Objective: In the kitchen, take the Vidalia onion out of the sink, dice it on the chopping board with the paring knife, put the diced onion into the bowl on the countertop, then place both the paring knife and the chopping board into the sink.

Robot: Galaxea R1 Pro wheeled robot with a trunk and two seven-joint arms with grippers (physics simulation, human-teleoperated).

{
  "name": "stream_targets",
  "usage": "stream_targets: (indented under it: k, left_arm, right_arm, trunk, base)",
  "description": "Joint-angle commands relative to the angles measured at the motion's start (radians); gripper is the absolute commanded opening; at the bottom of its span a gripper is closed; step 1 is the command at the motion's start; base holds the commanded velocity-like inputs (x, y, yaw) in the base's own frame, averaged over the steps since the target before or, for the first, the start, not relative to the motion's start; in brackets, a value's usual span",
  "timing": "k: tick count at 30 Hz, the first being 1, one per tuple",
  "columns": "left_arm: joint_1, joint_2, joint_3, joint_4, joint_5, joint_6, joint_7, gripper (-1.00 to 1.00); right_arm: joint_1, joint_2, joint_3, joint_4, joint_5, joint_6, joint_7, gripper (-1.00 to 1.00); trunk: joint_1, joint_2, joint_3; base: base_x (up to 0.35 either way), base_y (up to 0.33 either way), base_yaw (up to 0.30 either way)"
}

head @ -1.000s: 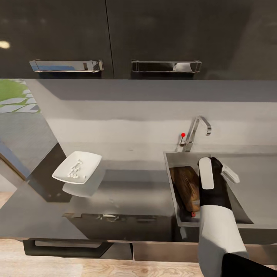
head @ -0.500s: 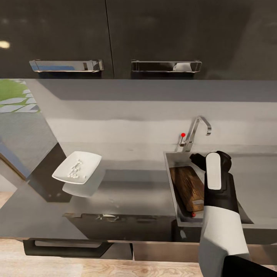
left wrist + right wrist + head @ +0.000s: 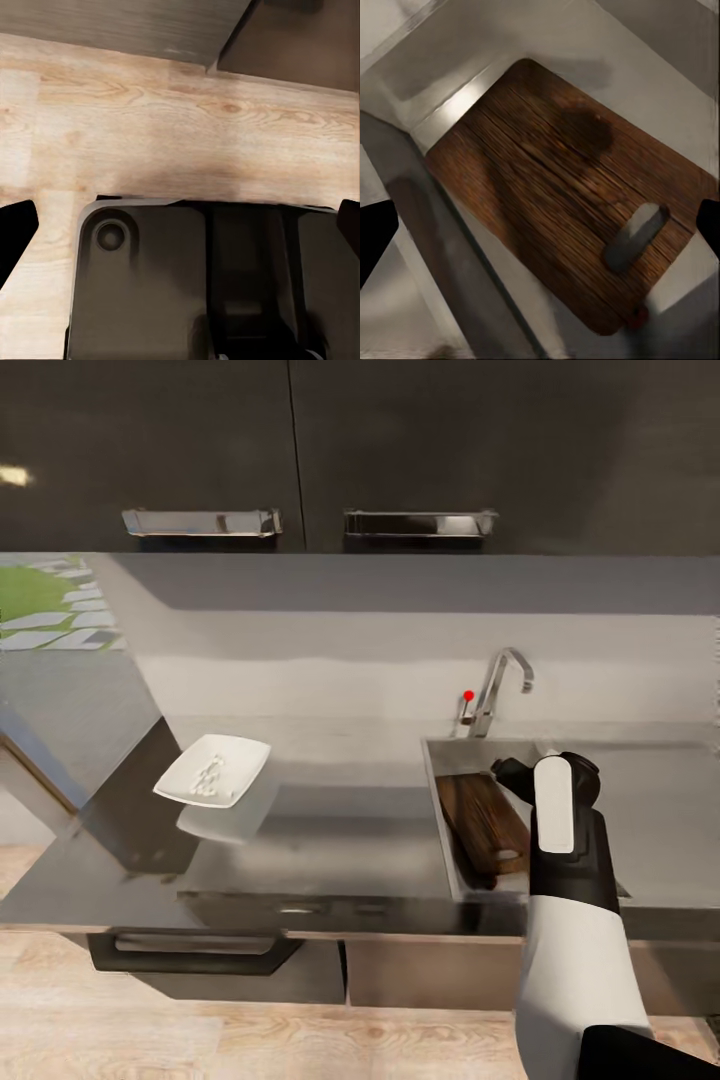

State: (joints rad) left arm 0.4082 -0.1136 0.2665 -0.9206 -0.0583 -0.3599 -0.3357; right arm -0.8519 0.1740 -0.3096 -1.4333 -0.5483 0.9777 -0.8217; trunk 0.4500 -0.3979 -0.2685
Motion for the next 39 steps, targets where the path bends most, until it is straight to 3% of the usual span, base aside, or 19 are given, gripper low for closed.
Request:
stream_targets:
  k: [1,8,14,23,39]
  left_arm:
    - [0.0,-0.001,0.005,-0.001,-0.006,-0.002,-0.006,1.0]
    - [0.0,-0.001,0.005,-0.001,-0.006,-0.002,-0.006,1.0]
    - [0.0,-0.001,0.005,-0.001,-0.006,-0.002,-0.006,1.0]
    - [0.0,-0.001,0.005,-0.001,-0.006,-0.002,-0.006,1.0]
    - [0.0,-0.001,0.005,0.001,-0.006,-0.002,-0.006,1.0]
  right_arm:
    - [-0.001,0.001,0.0,-0.001,-0.01,0.003,-0.01,1.0]
    - [-0.001,0.001,0.009,-0.001,-0.01,0.003,-0.01,1.0]
    - [0.002,0.001,0.051,-0.001,-0.01,0.003,-0.01,1.0]
    - [0.006,0.001,0.071,0.0,-0.008,0.002,-0.009,1.0]
    - [0.022,0.001,0.075,0.011,-0.007,-0.001,-0.007,1.0]
  trunk:
    - [0.0,-0.002,-0.002]
    - [0.0,-0.002,-0.002]
    - [0.0,-0.002,-0.002]
    - [0.0,-0.002,-0.002]
    - [0.0,-0.002,-0.002]
  base:
    - [-0.334,0.0,0.0]
    - [-0.335,0.0,0.0]
    - [-0.336,0.0,0.0]
    - [-0.336,0.0,0.0]
    - [-0.336,0.0,0.0]
